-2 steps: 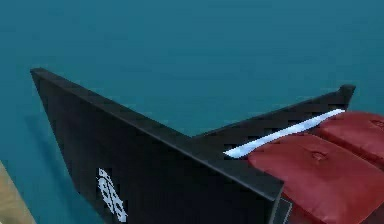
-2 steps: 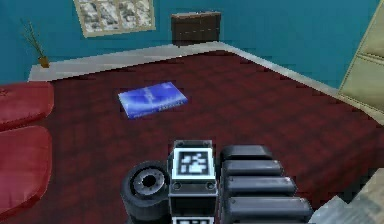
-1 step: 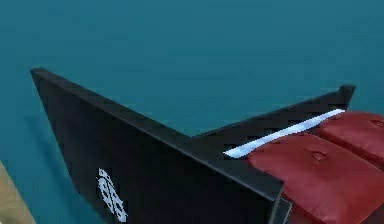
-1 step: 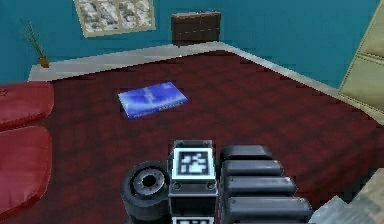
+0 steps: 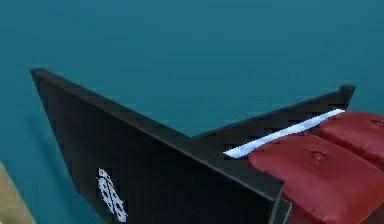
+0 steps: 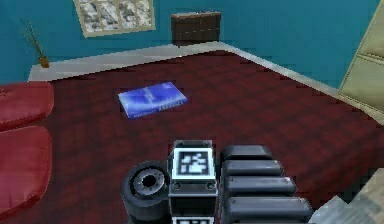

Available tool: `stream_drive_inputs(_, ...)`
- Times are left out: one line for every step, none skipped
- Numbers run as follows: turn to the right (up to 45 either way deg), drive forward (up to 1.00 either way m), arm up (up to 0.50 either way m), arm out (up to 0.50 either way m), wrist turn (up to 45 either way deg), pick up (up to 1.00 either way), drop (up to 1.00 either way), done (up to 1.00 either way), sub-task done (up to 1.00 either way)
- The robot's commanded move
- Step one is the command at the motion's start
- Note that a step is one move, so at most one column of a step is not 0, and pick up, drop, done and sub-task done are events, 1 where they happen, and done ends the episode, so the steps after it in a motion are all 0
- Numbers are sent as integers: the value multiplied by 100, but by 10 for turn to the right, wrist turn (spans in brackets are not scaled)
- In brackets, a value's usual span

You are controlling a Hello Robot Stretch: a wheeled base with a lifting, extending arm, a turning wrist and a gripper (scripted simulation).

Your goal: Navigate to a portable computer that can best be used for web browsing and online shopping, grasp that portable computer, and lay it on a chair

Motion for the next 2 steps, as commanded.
stream_drive_inputs(450, 0, 0, 0, 0, 0, 0, 0, 0)
stream_drive_inputs(450, 0, 0, 0, 0, 0, 0, 0, 0)
